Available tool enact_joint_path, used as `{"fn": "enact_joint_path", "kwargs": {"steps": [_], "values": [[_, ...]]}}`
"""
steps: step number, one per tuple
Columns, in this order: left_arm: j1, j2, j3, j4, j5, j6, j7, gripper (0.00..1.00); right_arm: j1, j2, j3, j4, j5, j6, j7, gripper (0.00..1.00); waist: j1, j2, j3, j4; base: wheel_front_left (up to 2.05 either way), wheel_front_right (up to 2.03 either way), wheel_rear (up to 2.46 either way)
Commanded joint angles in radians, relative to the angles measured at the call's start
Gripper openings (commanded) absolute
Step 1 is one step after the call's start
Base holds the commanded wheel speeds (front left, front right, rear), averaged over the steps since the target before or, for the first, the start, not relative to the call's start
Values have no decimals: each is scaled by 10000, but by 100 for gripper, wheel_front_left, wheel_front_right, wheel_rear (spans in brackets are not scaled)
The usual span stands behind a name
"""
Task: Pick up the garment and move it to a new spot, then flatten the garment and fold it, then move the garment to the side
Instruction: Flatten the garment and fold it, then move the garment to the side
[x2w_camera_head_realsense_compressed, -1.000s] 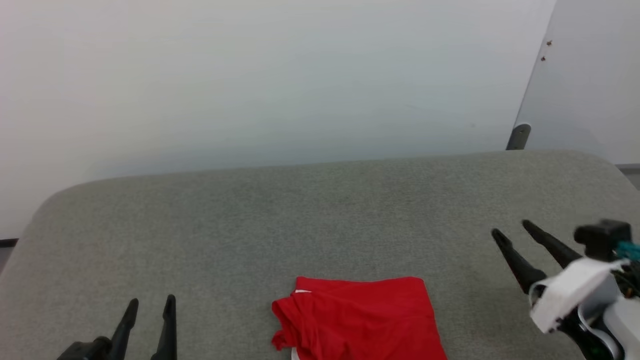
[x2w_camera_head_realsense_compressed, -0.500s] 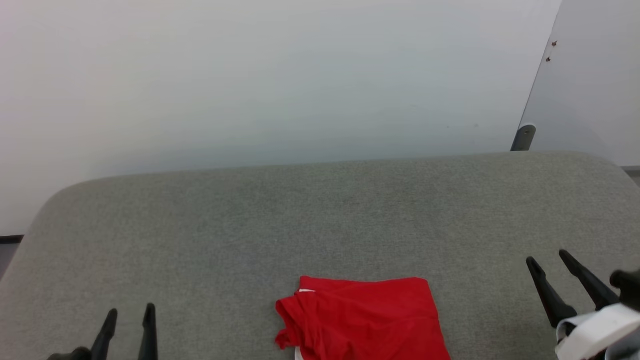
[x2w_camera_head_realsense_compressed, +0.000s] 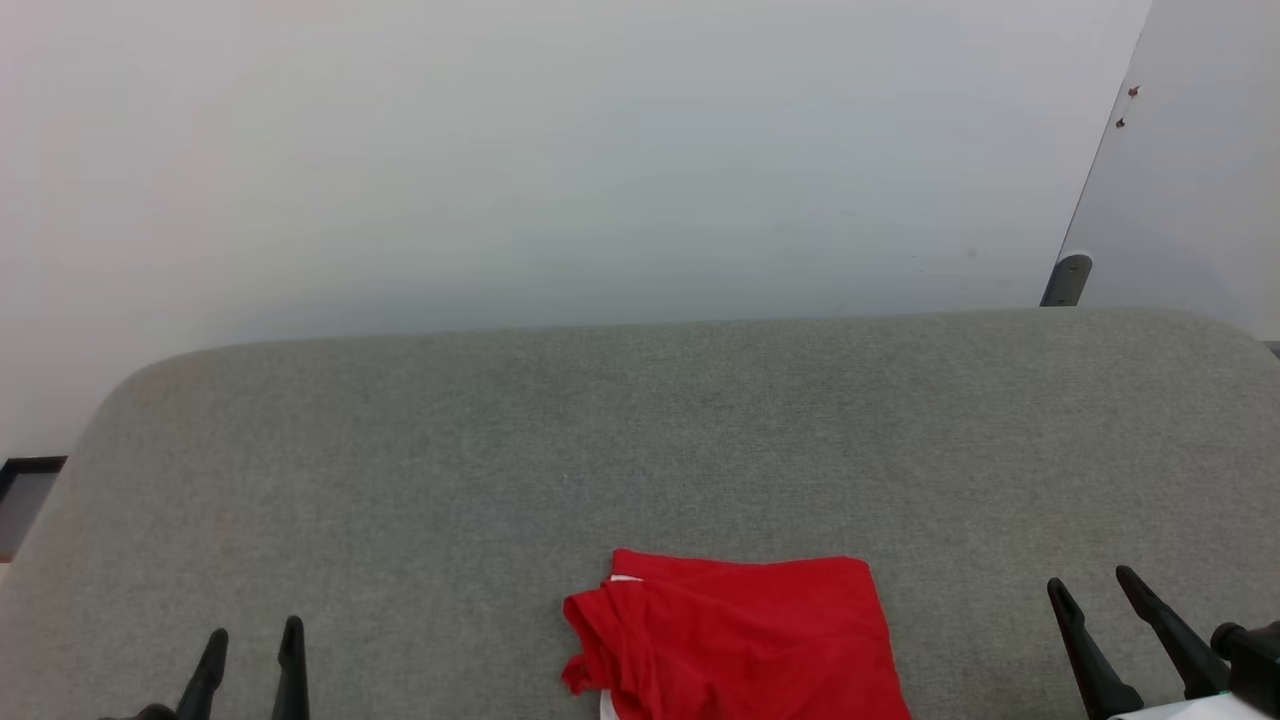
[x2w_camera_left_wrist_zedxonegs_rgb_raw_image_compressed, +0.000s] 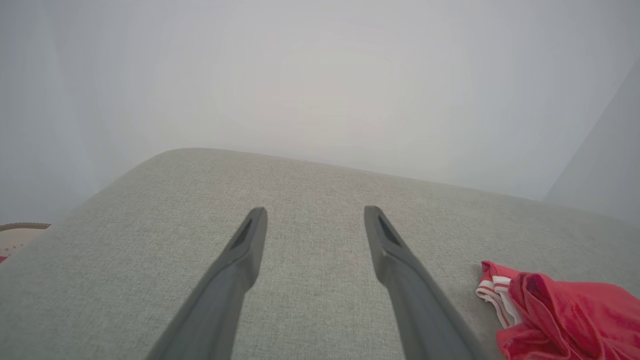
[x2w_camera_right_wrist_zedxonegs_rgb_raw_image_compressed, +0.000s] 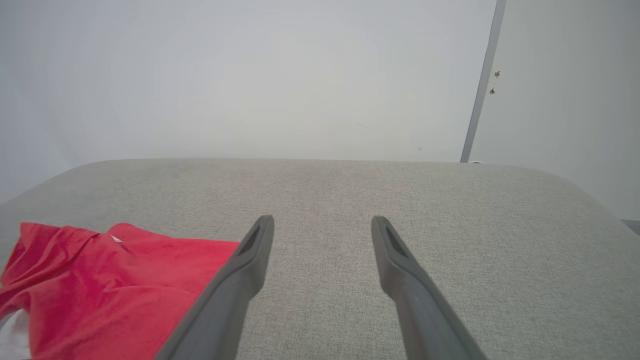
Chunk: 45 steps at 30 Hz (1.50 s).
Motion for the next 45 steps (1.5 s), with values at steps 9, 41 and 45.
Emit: {"fn": "enact_joint_path", "kwargs": {"steps": [9,41,45], "values": [[-21,-15,-85,90,-112,-33,1,100,413,323,-303,-251,-371,-9,-38,100,0,-1,26,9,0,0,0],[-397,80,-151,384,215,64,1,100,139,370,363,70,-226,-9,-39,100,0,-1,92,789,0,0,0],[-431,139,-137,402,323,75,1,100,-156,250,909,402,-12,-9,8,100,0,-1,109,1278,0,0,0]]}}
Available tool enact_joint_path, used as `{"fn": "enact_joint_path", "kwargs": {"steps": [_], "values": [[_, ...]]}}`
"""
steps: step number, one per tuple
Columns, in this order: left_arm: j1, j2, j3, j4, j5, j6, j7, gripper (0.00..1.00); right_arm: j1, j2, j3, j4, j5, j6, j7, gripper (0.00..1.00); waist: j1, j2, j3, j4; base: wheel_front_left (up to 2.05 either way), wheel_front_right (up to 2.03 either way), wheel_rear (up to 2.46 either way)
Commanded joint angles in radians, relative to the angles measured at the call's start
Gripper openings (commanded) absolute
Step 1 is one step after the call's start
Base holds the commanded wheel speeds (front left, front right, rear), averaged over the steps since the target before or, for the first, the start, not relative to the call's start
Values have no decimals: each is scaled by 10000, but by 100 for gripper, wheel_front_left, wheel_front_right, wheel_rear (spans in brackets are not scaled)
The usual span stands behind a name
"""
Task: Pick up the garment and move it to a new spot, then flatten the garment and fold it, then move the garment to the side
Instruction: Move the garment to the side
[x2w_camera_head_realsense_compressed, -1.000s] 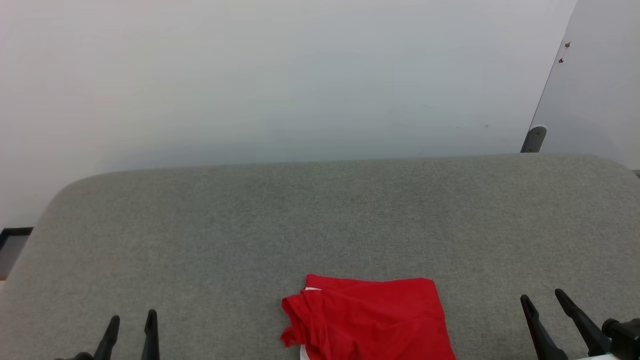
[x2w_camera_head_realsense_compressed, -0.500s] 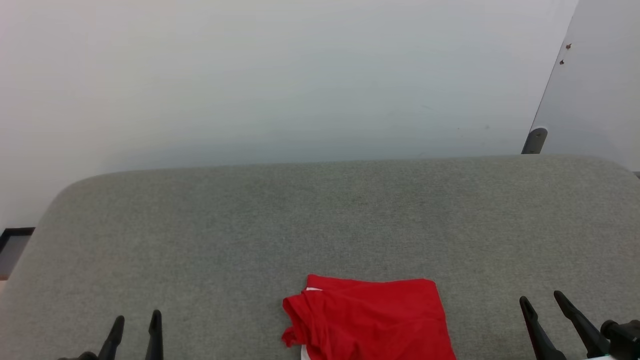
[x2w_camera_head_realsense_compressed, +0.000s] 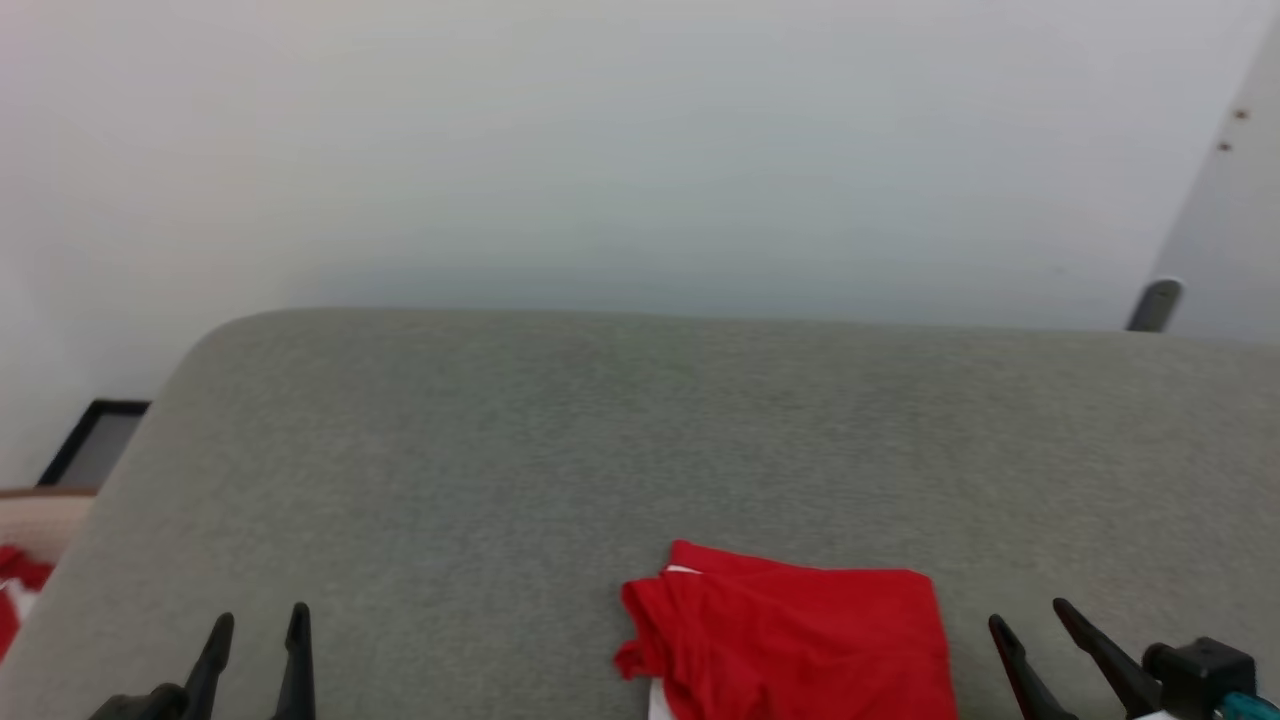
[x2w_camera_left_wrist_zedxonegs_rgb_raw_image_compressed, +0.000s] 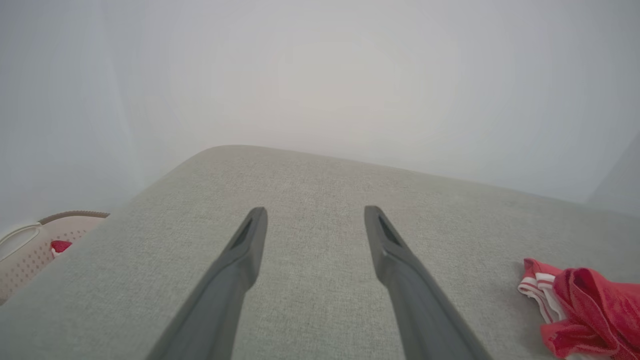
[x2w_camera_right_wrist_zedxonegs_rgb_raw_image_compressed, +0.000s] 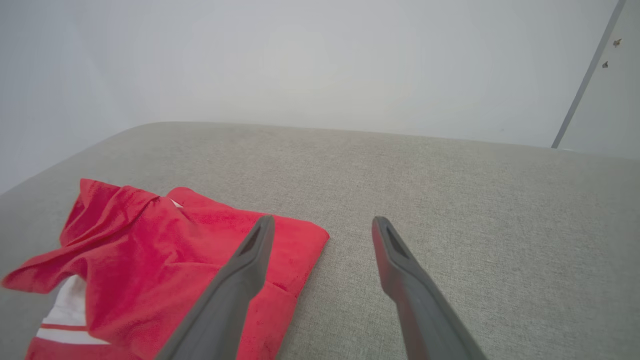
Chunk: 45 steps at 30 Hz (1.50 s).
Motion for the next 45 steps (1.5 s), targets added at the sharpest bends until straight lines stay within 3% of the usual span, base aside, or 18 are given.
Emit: {"fn": "enact_joint_path", "kwargs": {"steps": [1,6,15,21,33,34,35,41,45], "values": [[-36,41,-13,4,62,26,1,100,-178,-66,129,92,81,-13,22,100,0,0,33,452,0,0,0],[-71,-25,-80,5,102,39,1,100,-533,-190,608,660,436,-13,473,100,0,0,60,1034,0,0,0],[-19,-156,-274,111,85,0,1,100,-816,-439,923,1473,1118,-13,2249,100,0,0,206,1676,0,0,0],[-84,-290,-326,202,36,-25,1,100,-793,-509,1063,1710,1518,-13,3768,100,0,0,355,1819,0,0,0],[-481,-513,-481,400,-15,-73,1,100,-1448,9,1230,2440,2108,-16,6585,100,0,0,789,1951,0,0,0],[-513,-534,-497,422,-24,-76,1,100,-1551,17,1292,2513,2086,-14,6760,47,0,0,816,1971,0,0,0],[-547,-547,-530,445,-20,-78,1,100,-1623,36,1343,2536,2100,-14,6903,0,0,0,848,1999,0,0,0],[-622,-534,-504,469,-49,-71,1,100,-2169,26,1300,2390,2368,-13,7322,0,0,0,969,2024,0,0,0],[-679,-509,-473,387,-50,-75,1,100,-2593,-310,1294,1976,2333,-13,7513,0,0,0,1086,1940,0,0,0]]}}
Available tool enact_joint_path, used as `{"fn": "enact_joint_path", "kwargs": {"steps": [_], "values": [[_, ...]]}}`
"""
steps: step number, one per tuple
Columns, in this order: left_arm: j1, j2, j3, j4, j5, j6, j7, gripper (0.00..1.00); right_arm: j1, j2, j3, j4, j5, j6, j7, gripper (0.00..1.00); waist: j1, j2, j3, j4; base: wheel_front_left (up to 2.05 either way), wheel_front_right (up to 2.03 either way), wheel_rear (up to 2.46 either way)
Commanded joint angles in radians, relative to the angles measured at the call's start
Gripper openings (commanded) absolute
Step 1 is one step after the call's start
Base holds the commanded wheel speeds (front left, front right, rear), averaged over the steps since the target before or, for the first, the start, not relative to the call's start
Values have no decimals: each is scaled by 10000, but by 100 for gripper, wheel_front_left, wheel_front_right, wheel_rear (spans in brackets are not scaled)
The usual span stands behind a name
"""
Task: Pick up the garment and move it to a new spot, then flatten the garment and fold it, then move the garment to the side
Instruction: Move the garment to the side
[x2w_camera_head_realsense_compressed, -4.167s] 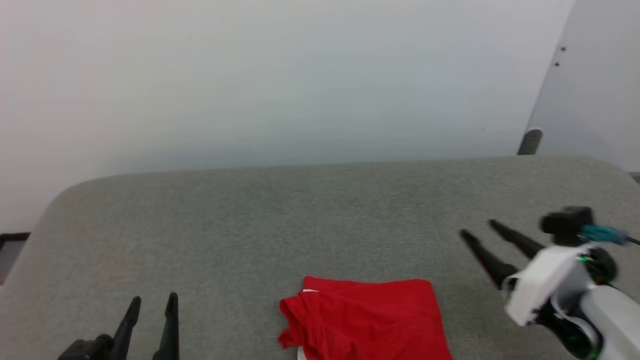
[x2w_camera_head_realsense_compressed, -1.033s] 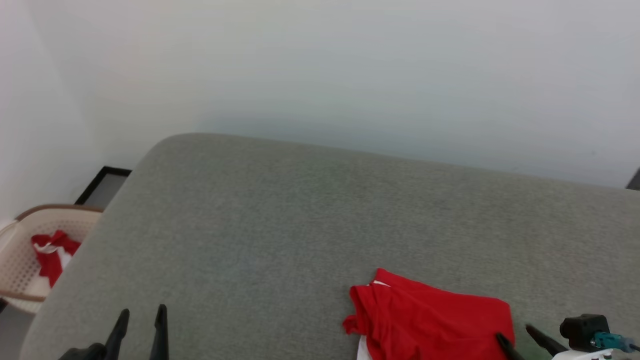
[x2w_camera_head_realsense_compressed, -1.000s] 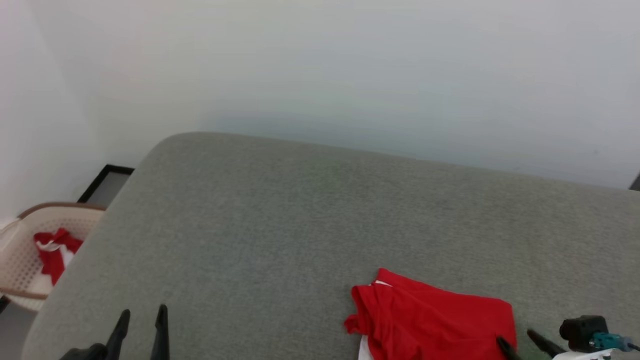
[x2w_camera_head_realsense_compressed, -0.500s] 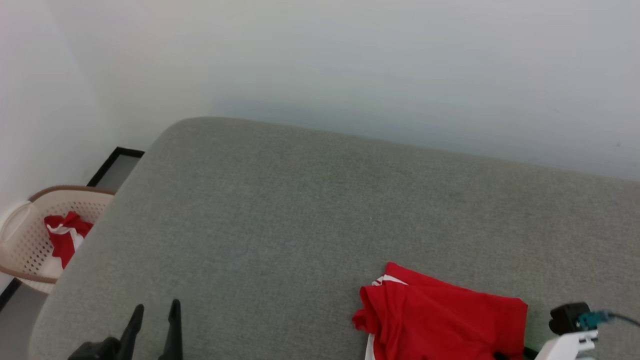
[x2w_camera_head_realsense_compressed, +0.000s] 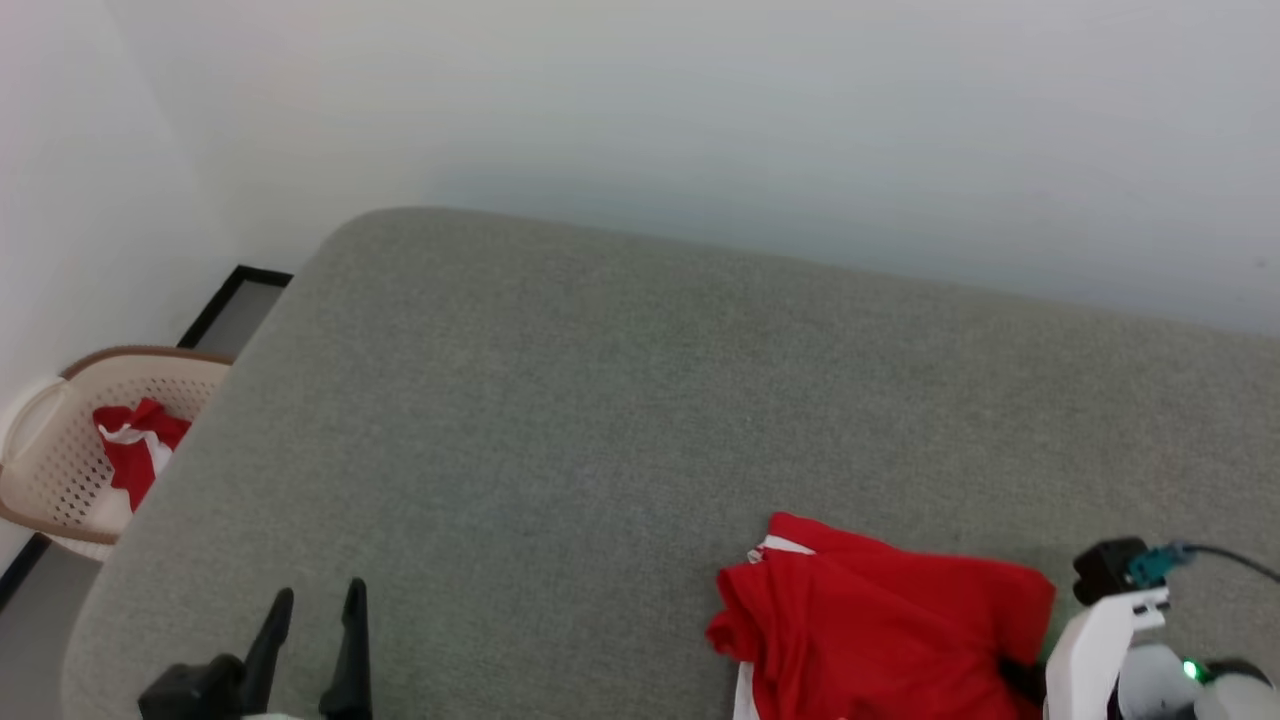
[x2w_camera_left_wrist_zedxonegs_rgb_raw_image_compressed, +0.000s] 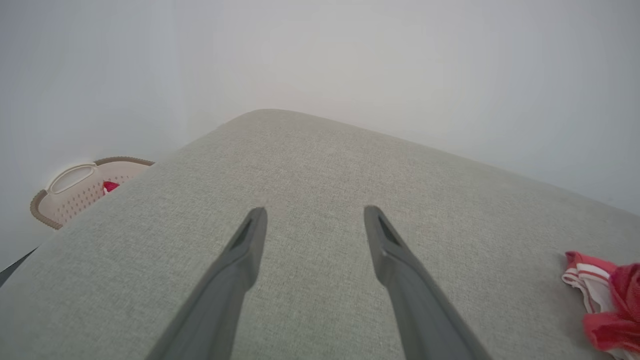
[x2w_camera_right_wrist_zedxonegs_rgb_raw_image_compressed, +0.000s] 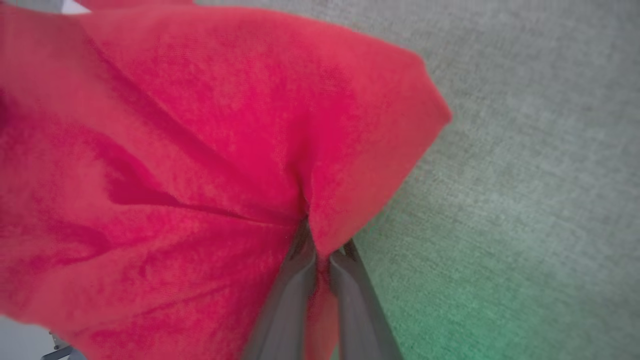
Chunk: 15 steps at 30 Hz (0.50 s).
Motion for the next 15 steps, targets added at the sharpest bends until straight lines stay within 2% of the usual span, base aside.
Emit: {"fn": "enact_joint_path", "kwargs": {"steps": [1,15], "values": [[-133,30,-5,-55,-12,-32,1,100,-189,-11,79,-113,-70,-13,76,0,0,-1,76,-74,0,0,0],[-1149,121,-665,-373,78,-35,1,100,-1861,-1712,95,-1512,-611,-13,670,0,0,-1,872,-980,0,0,0]]}}
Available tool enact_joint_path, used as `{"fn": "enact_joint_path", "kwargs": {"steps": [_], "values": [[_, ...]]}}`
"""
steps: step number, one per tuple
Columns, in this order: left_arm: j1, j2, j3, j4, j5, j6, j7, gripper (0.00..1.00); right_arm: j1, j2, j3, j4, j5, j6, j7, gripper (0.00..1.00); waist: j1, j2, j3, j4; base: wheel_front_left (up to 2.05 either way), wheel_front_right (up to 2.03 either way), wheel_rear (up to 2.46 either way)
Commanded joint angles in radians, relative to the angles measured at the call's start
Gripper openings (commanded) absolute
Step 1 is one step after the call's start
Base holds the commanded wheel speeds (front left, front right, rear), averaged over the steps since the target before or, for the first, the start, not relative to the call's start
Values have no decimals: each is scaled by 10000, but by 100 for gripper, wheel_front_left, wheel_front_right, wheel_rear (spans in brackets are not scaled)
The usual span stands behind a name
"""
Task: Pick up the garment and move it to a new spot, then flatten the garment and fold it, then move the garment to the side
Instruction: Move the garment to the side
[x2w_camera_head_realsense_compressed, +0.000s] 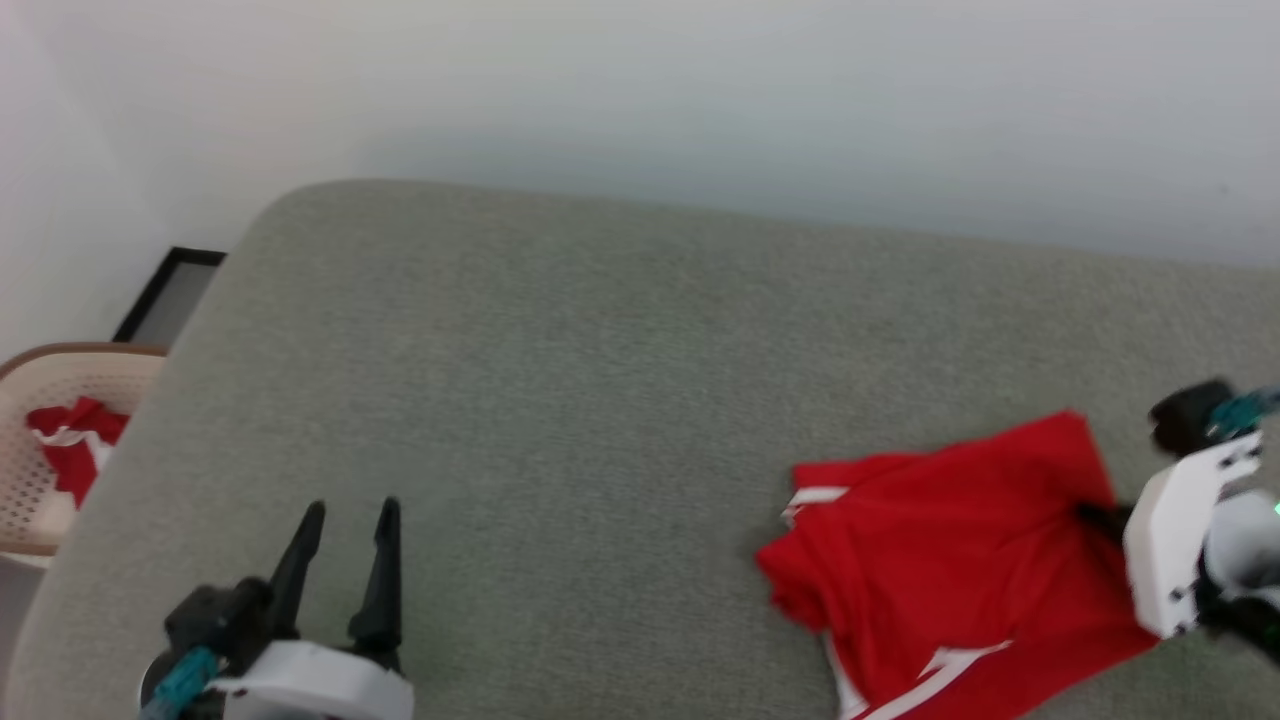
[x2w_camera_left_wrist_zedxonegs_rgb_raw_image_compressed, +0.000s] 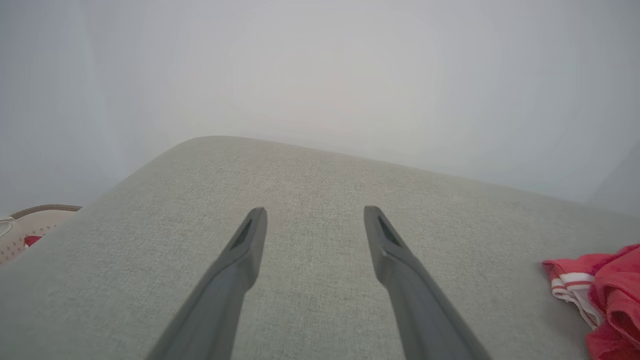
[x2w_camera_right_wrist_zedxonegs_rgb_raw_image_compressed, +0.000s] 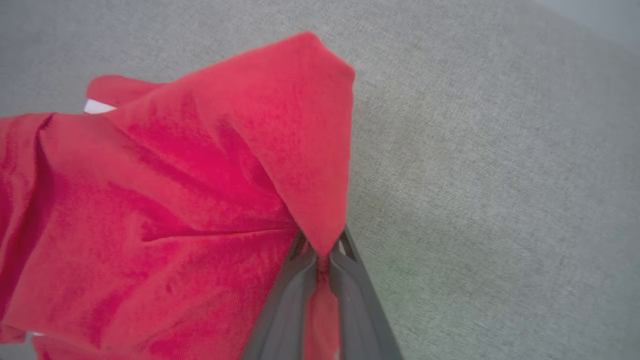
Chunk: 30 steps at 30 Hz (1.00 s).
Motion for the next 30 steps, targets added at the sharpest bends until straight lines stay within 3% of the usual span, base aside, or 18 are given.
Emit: {"fn": "enact_joint_path", "kwargs": {"steps": [1,17,30], "values": [[-245,-18,-96,-59,54,-33,1,100,-301,-248,-44,-116,-129,-13,18,0,0,0,356,-376,0,0,0],[-1873,219,-833,-293,101,-32,1,100,-2413,-2323,645,-305,-304,-13,-587,0,0,0,1890,-1968,0,0,0],[-2818,626,-1486,-479,-38,-33,1,100,-3975,-3837,1589,1211,-484,-13,-2009,0,0,0,3020,-2746,0,0,0]]}}
